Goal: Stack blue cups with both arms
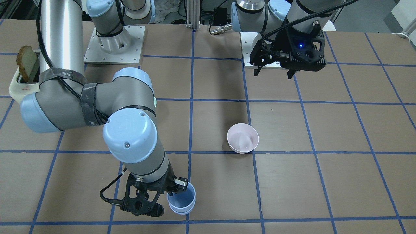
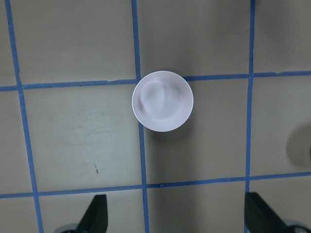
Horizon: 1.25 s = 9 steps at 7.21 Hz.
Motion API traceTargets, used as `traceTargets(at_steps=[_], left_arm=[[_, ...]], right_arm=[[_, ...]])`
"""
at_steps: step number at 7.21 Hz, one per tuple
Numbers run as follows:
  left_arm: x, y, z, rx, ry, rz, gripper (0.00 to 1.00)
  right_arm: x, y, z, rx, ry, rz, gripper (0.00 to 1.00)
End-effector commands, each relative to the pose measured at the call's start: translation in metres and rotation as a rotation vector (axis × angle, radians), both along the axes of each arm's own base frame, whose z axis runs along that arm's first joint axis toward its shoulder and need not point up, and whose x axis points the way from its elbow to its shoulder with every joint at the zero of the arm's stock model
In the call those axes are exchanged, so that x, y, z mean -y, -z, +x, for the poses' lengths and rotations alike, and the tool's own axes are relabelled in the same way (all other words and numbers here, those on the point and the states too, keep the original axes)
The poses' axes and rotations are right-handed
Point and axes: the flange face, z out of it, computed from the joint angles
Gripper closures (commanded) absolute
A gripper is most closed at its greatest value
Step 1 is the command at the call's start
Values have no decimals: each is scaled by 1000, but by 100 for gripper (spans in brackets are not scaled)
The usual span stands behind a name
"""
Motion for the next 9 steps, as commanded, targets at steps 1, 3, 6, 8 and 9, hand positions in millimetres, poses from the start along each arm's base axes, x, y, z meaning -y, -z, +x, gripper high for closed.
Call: traceTargets(at_steps=[1, 3, 6, 8, 9], left_arm=[[-1, -3, 3, 2, -6, -4, 0], [-1, -5, 3, 2, -6, -13, 0], [0, -5, 3, 1, -5, -16, 0], [-1, -4, 3, 3, -5, -11, 0], [-4, -6, 4, 14, -3, -10, 0]], right_arm=[[0, -4, 0, 2, 1, -8, 18], [-4, -29, -14, -14, -22, -13, 0], [-23, -99, -171, -35, 18, 74, 0], [-77, -116, -215, -47, -34, 93, 0], [-114, -122, -215, -53, -31, 98, 0]])
